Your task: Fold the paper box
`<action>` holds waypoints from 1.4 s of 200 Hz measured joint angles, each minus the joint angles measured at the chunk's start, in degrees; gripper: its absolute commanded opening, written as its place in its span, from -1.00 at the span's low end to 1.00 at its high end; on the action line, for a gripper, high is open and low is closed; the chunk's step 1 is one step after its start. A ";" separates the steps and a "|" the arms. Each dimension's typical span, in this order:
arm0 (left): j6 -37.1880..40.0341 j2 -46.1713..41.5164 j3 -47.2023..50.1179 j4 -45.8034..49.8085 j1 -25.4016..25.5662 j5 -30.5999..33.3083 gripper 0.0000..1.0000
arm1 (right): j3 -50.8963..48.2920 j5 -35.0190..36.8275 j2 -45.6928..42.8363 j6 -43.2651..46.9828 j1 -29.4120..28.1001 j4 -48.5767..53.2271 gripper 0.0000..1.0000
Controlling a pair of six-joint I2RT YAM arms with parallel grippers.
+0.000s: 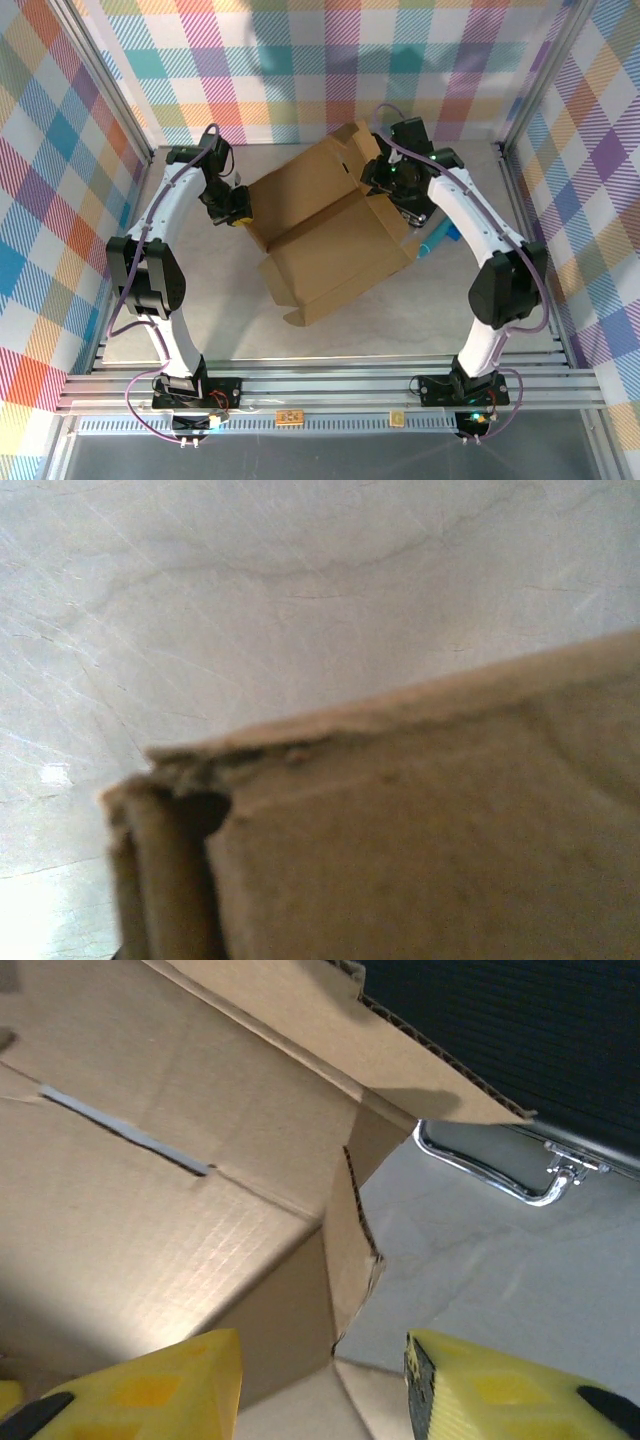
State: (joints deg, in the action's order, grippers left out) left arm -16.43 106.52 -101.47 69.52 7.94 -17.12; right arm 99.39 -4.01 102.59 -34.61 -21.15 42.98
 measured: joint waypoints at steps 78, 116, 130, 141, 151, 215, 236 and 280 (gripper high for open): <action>-0.07 0.00 -0.20 0.04 0.00 0.02 -1.00 | 12.00 4.28 10.12 9.38 -2.71 1.44 -1.00; -0.28 -0.04 -1.18 0.22 -0.02 0.00 -1.00 | 15.34 10.91 10.32 16.09 -9.20 4.17 -1.00; -0.48 -0.17 -1.20 0.20 -0.22 -0.28 -1.00 | 16.57 13.03 10.67 19.08 -11.06 5.68 -1.00; -0.57 -0.26 -1.20 0.11 -0.46 -0.48 -1.00 | 17.25 14.12 10.97 21.49 -12.00 6.71 -0.90; -0.66 -0.31 -1.20 -0.20 -0.66 -0.87 -1.00 | 17.55 14.73 11.13 23.43 -12.41 7.37 -0.77; 1.16 -2.49 3.65 -9.51 -0.52 -7.93 -1.00 | 23.39 -7.82 4.98 25.35 -3.67 5.99 0.15; 1.75 -3.76 6.73 -14.23 -0.57 -12.00 -1.00 | 21.14 -19.17 -1.57 18.10 6.82 -1.70 0.17; 4.20 -3.80 8.07 -20.55 -0.92 -21.18 -1.00 | 18.69 -33.09 -5.38 1.14 24.11 -17.03 0.18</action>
State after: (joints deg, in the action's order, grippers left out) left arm -12.23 102.72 -93.41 48.97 7.03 -38.30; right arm 118.08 -37.10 97.21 -33.47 2.96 25.96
